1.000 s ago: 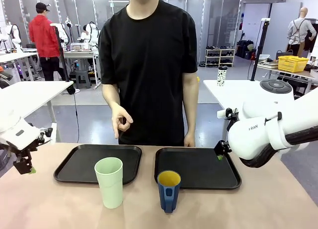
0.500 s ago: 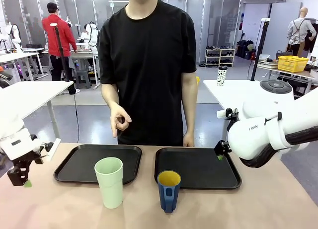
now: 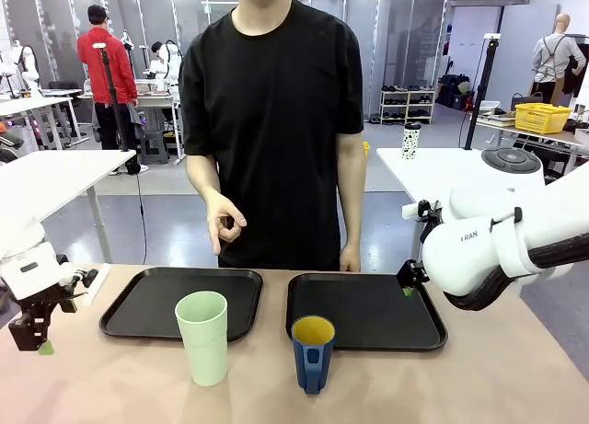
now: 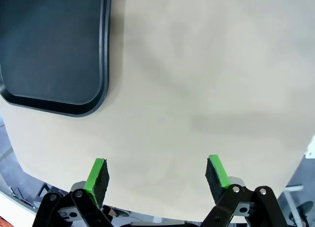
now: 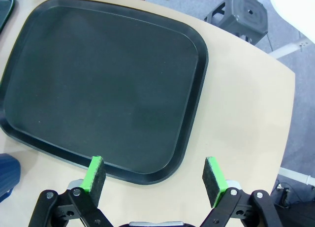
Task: Sort and store the cups by type.
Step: Pick up the Reusable plastic cup.
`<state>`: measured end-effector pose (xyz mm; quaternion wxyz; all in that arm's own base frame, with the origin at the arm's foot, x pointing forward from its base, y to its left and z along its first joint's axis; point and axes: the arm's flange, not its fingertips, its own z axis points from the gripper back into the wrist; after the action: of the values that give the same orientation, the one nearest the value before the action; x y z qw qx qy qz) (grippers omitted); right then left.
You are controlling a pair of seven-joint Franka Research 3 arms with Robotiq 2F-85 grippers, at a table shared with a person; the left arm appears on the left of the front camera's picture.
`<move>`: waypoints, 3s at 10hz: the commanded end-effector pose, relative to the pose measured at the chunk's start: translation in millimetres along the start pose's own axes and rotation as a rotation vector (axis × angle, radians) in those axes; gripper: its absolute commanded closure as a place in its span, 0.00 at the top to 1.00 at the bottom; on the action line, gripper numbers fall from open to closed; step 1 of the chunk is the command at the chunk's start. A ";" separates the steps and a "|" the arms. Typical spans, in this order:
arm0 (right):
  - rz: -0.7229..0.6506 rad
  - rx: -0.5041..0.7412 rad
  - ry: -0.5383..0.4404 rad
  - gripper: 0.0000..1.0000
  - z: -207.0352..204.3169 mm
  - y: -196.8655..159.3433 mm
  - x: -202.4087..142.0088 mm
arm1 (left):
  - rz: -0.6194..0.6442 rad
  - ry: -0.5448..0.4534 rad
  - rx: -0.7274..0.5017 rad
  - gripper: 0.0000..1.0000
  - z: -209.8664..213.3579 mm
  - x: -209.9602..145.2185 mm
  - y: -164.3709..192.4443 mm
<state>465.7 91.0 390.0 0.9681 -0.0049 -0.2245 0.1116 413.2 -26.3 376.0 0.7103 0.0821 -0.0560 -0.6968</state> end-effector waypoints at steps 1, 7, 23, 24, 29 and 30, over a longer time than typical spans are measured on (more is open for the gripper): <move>0.010 0.000 -0.004 1.00 1.7 0.0 -1.0 | 0.003 0.000 -0.003 1.00 -0.5 -1.4 -0.3; 0.010 0.000 -0.004 1.00 1.7 0.0 -1.0 | -0.018 -0.413 0.011 1.00 -40.2 9.7 8.5; 0.010 0.000 -0.004 1.00 1.7 0.0 -1.0 | 0.078 -1.280 -0.107 1.00 -107.5 12.5 13.9; 0.010 0.000 -0.004 1.00 1.7 0.0 -1.0 | 0.078 -1.280 -0.107 1.00 -107.5 12.5 13.9; 0.010 0.000 -0.004 1.00 1.7 0.0 -1.0 | 0.048 -1.332 -0.126 1.00 -126.3 26.2 18.9; 0.010 0.000 -0.004 1.00 1.7 0.0 -1.0 | 0.035 -1.350 -0.144 1.00 -131.0 29.9 18.3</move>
<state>465.6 91.0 390.1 0.9680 -0.0050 -0.2246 0.1118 448.7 -48.6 256.7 0.5570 -0.4064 -0.4321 -0.5813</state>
